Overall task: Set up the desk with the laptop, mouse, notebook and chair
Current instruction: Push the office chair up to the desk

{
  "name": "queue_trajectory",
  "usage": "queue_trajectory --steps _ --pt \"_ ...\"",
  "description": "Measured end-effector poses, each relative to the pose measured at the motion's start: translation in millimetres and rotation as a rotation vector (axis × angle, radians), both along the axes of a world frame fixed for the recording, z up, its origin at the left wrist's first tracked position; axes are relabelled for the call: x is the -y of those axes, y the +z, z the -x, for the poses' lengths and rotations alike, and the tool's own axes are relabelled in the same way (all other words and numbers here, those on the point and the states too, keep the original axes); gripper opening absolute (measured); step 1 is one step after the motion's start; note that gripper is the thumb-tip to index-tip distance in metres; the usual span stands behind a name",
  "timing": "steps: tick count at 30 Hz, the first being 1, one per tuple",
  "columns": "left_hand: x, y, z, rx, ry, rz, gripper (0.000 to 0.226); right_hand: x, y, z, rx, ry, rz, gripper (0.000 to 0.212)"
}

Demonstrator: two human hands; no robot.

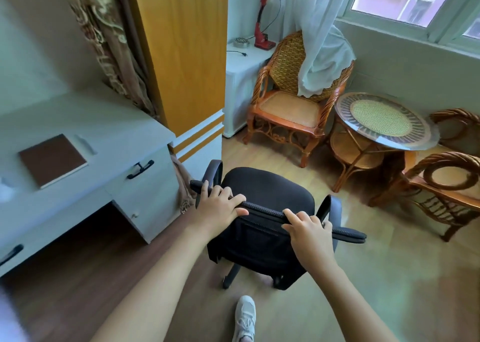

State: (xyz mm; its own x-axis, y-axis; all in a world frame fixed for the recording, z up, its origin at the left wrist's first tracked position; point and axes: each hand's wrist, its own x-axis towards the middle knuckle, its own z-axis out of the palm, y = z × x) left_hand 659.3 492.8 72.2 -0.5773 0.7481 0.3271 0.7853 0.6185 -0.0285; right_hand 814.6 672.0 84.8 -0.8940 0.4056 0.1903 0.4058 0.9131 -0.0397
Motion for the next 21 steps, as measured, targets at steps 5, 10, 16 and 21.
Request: queue_trajectory --steps 5,10,16,21 --pt "50 -4 -56 0.048 0.067 -0.021 0.05 41 -2 -47 -0.038 0.061 -0.036 0.028" --pt "98 -3 -119 0.04 0.168 -0.005 0.055 74 0 -90 -0.04 0.171 0.005 0.032" --pt "140 -1 -200 0.048 0.318 -0.042 0.06 99 -1 -137 -0.018 0.341 -0.002 0.039" --pt "169 -1 -263 0.033 0.46 -0.096 0.056 115 -2 -167 -0.03 0.481 -0.008 0.039"
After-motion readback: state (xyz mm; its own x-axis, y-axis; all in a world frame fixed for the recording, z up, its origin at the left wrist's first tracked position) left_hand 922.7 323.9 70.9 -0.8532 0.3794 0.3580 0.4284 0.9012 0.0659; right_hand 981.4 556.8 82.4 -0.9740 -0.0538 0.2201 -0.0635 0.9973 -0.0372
